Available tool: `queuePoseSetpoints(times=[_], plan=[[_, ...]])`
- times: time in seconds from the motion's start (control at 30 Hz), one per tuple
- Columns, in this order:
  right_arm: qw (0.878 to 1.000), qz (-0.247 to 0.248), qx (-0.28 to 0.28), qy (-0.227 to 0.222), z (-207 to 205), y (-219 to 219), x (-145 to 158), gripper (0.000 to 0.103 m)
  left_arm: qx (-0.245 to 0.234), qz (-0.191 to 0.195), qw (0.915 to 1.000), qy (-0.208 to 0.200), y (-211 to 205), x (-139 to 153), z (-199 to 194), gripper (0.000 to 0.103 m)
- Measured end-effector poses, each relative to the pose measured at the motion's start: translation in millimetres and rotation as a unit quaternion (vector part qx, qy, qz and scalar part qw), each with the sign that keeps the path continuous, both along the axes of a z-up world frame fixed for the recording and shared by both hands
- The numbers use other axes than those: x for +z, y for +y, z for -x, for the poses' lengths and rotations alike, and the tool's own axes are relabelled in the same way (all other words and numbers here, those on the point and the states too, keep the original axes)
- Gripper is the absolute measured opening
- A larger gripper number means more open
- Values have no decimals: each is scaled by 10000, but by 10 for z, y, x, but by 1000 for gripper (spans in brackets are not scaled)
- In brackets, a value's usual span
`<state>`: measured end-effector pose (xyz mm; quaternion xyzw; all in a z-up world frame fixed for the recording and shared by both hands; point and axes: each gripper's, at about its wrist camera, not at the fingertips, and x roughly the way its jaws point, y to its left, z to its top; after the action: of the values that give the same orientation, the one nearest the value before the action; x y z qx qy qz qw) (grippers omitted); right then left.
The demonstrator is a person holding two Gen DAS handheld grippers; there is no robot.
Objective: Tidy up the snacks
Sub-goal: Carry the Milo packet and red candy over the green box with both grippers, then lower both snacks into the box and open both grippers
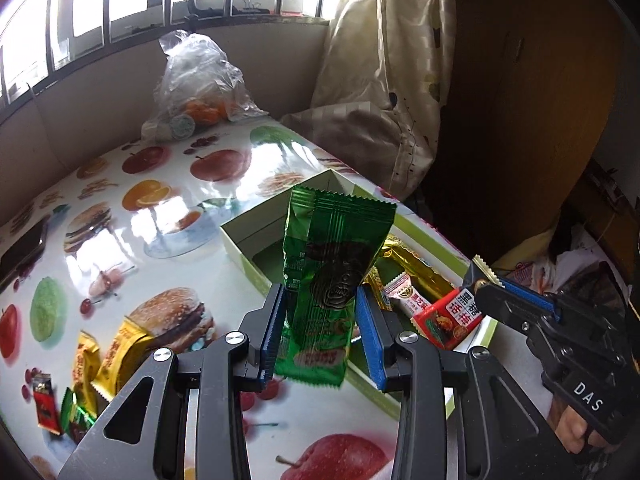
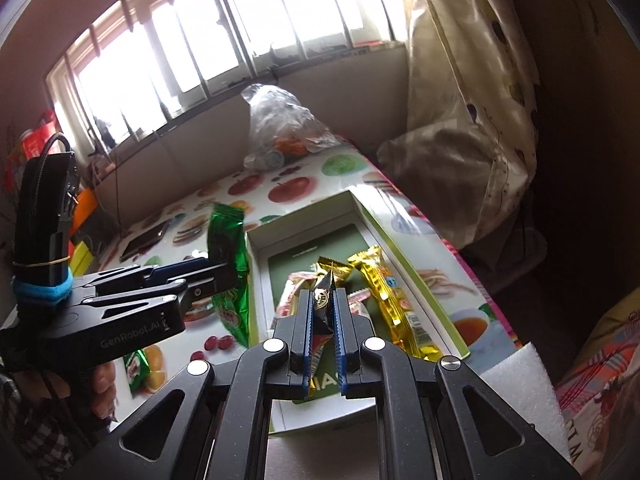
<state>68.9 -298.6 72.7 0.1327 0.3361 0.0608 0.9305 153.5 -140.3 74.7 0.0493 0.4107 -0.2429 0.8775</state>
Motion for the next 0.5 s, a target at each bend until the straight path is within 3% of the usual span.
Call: queuePoseSetpoints(times=[0.5], plan=[[9994, -109, -68, 313, -143, -91, -260, 10, -74, -1, 9999, 126, -109, -175, -95, 37]])
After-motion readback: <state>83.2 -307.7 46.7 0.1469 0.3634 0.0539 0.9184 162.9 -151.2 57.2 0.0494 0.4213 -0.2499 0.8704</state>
